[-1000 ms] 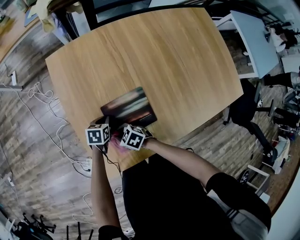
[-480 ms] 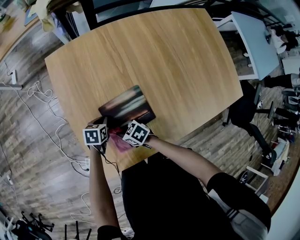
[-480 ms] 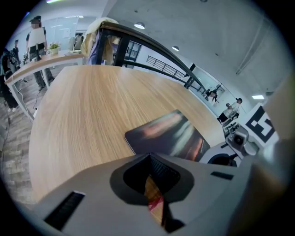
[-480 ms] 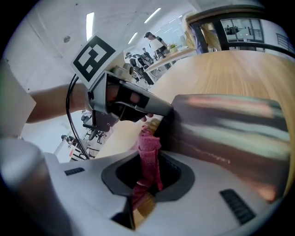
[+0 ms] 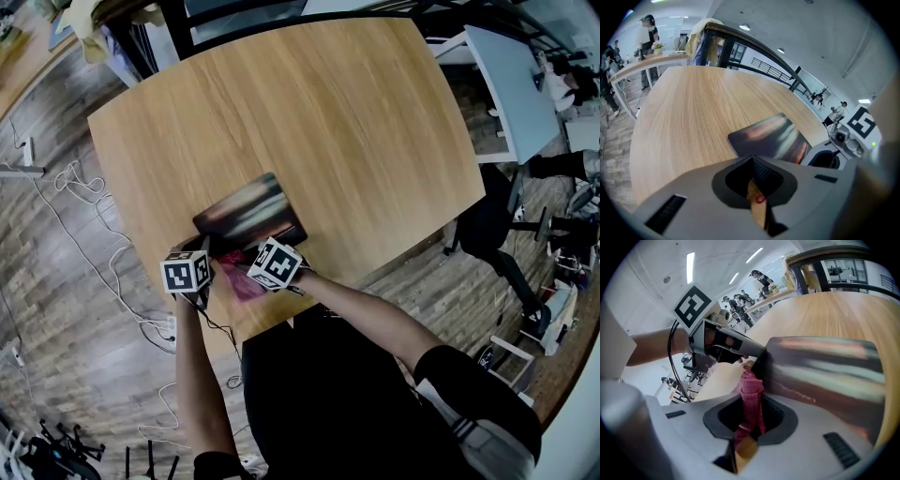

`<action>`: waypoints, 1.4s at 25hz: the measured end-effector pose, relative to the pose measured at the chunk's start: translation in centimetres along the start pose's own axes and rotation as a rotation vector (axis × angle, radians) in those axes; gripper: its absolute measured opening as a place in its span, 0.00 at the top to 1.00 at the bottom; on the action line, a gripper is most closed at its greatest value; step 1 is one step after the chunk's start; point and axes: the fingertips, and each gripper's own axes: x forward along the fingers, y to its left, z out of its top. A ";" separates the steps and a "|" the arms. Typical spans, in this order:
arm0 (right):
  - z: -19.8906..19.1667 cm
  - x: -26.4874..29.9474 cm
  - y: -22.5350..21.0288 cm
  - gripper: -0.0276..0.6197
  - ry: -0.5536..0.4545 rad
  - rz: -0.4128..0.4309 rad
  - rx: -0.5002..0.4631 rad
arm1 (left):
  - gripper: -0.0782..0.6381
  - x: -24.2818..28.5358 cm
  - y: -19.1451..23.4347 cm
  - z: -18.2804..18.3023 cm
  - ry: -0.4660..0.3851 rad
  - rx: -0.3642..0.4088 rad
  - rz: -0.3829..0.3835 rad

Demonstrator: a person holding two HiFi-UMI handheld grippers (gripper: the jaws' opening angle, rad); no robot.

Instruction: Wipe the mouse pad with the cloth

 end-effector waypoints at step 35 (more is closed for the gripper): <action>-3.4 -8.2 -9.4 0.84 -0.043 -0.133 0.148 | 0.86 0.0 0.6 0.1 -0.002 -0.025 0.052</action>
